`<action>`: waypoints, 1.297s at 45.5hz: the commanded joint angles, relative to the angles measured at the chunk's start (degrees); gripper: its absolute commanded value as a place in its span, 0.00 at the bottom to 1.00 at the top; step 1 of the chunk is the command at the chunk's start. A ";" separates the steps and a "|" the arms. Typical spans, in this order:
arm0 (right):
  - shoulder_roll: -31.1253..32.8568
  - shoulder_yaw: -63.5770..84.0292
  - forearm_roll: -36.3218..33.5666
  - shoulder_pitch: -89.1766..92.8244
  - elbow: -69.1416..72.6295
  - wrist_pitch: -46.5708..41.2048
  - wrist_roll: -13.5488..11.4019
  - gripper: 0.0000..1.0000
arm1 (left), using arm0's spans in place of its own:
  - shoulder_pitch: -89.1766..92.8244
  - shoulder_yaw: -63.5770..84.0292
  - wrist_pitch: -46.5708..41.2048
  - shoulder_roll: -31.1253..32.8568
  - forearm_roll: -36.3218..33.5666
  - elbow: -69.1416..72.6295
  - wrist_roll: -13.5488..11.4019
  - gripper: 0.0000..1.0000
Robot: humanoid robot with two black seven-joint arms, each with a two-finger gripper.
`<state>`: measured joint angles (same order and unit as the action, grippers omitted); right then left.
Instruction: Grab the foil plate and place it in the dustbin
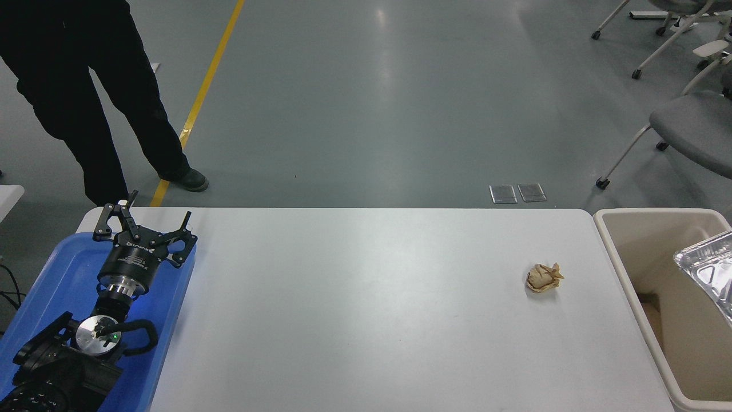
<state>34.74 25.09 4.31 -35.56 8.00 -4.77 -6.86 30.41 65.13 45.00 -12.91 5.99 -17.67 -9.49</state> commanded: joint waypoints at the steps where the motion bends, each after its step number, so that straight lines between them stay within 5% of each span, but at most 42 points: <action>1: -0.20 -0.13 -0.09 0.22 0.52 8.90 0.09 0.87 | 0.00 0.00 0.00 -0.01 -0.02 0.00 0.00 0.99; 19: 4.10 1.71 0.35 -5.31 14.48 9.87 0.00 0.92 | 0.00 0.00 0.00 -0.01 -0.02 0.00 0.00 0.99; 31: 9.82 17.69 -0.09 -21.73 30.74 9.87 0.09 0.93 | 0.09 0.00 0.00 -0.01 -0.02 0.00 0.00 0.99; 35: 9.91 24.90 -0.09 -29.46 37.33 9.78 0.09 1.00 | 0.09 -0.09 0.00 -0.01 -0.02 -0.09 0.09 0.99; 52: 7.19 43.90 -0.09 -60.32 62.74 7.32 0.18 1.00 | 0.09 -0.18 0.00 -0.01 -0.02 0.00 0.09 0.99; 59: 4.20 47.06 -0.18 -68.93 67.14 -0.04 0.18 1.00 | 0.09 -0.18 0.00 -0.01 -0.02 0.00 0.09 0.99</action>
<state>42.12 64.14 4.23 -88.70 64.63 2.19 -6.70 30.50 64.97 45.00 -12.92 5.97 -17.71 -9.39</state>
